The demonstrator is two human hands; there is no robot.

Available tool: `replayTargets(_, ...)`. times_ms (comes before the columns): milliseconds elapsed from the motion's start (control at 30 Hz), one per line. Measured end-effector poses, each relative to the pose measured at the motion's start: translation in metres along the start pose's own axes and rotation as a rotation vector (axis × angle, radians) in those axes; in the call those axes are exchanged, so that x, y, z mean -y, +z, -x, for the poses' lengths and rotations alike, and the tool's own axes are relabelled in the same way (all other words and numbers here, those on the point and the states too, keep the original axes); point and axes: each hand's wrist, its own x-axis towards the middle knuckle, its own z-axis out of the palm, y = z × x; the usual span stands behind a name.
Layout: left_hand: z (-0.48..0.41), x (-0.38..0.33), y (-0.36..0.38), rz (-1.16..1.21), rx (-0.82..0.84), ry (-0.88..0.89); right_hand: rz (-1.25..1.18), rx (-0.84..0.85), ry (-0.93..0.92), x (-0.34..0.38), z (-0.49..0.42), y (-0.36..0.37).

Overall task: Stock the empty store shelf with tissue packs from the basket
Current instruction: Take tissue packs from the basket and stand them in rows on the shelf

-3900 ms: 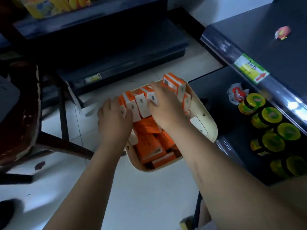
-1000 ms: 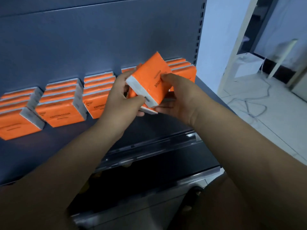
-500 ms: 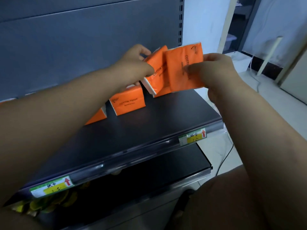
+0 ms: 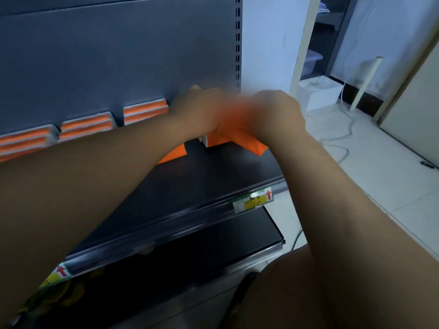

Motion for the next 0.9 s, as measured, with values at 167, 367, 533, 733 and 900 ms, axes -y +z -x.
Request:
replayTargets(167,0.002,-0.003,0.006,-0.256,-0.098,0.109,0.17,0.06,-0.163,0.003,0.0,0.007)
replayTargets(367,0.01,0.005,0.01,-0.277,-0.135,0.078,0.238,0.141,-0.261,0.004,0.001,0.019)
replayTargets(533,0.014,0.016,0.009,-0.207,-0.112,0.064,0.151,0.098,-0.263,0.008,-0.001,0.023)
replayTargets(733,0.018,0.02,0.006,-0.037,-0.035,-0.073,0.138,0.046,-0.083,0.014,-0.001,0.034)
replayTargets(900,0.026,0.013,0.002,0.023,0.06,-0.134,0.091,0.057,-0.106,0.014,-0.002,0.038)
